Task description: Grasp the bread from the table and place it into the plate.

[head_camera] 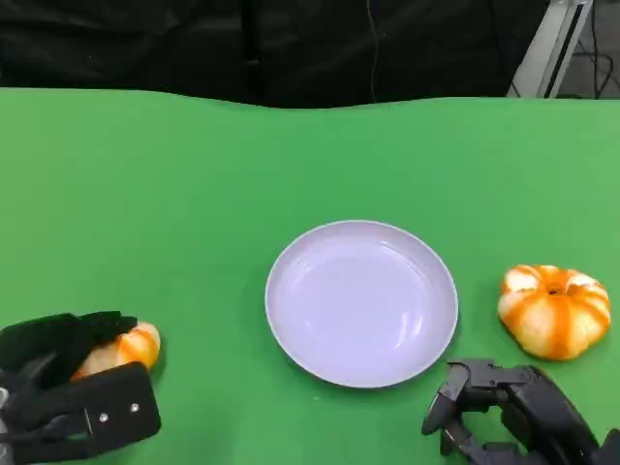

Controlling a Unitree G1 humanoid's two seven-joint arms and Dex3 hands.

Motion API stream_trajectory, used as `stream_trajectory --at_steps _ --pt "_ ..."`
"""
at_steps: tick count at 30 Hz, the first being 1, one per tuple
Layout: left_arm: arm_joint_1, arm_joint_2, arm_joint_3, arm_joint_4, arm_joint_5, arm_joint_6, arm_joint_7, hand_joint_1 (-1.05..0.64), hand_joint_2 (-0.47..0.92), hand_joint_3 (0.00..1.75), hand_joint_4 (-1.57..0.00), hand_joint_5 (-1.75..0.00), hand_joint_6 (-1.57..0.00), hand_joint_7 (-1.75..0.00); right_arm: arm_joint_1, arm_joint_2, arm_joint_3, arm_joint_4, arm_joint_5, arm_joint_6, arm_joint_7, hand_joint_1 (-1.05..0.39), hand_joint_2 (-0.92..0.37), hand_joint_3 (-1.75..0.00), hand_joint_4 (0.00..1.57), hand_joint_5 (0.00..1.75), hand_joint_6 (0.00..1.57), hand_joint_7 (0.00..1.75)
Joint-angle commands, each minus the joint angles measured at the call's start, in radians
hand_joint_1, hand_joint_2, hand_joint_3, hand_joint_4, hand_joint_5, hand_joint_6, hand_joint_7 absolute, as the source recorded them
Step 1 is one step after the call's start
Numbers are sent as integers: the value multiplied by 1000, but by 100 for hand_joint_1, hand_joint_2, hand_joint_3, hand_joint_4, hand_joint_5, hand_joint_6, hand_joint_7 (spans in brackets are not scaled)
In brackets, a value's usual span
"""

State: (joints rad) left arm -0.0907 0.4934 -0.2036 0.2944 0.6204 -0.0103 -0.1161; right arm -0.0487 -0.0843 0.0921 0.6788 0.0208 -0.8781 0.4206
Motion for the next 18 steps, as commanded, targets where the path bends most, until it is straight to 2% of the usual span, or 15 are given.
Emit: stream_trajectory --at_steps 1,5,6,7,9,10,12,13,14,16,18 --pt "25 19 6 32 -45 -19 -16 -25 85 1 -85 -7 -76 -5 3 -6 -4 -2 7 1 -7 -12 -62 -96 81 149 84 119" --pt "27 27 -4 17 -30 -6 -13 -22 84 0 -86 -8 -80 -5 4 -6 -3 -6 8 4 -6 -12 -62 -96 81 148 84 119" --pt "29 30 -8 7 -16 4 -8 -20 83 1 -80 -28 -84 -12 4 -6 -3 -6 9 3 -5 -12 -61 -96 81 148 84 120" --pt "31 29 -10 -1 -6 13 -2 -17 82 0 -53 -92 -75 -44 4 -5 -3 -6 11 1 -5 -11 -61 -97 81 149 84 120" --pt "33 23 -7 -3 -5 12 16 -11 81 0 -36 -143 -54 -102 2 -5 -3 -2 11 -3 -4 -11 -61 -97 81 149 84 120" --pt "34 22 -7 -4 -6 12 20 -10 81 0 -33 -151 -50 -113 1 -5 -3 -1 10 -3 -4 -12 -61 -97 81 149 83 120" --pt "37 10 3 -3 -23 10 32 -9 81 0 -32 -157 -46 -123 0 -5 -3 1 7 -5 -6 -12 -61 -97 81 149 83 120" --pt "39 2 10 -2 -36 8 39 -5 82 1 -41 -168 -41 -151 -1 -5 -4 3 5 -6 -8 -12 -61 -97 81 149 83 120" --pt "40 -2 14 -1 -45 7 44 -4 82 1 -44 -171 -38 -163 -2 -5 -4 4 4 -6 -9 -13 -60 -97 81 149 83 120" --pt "40 -11 16 11 -55 -6 69 -1 83 1 -50 -174 -38 -172 -3 -5 -4 7 0 -5 -13 -13 -60 -98 81 149 84 120" --pt "40 -14 15 17 -57 -13 81 0 84 1 -52 -174 -39 -174 -4 -4 -4 8 -1 -4 -15 -13 -60 -98 82 149 84 120"
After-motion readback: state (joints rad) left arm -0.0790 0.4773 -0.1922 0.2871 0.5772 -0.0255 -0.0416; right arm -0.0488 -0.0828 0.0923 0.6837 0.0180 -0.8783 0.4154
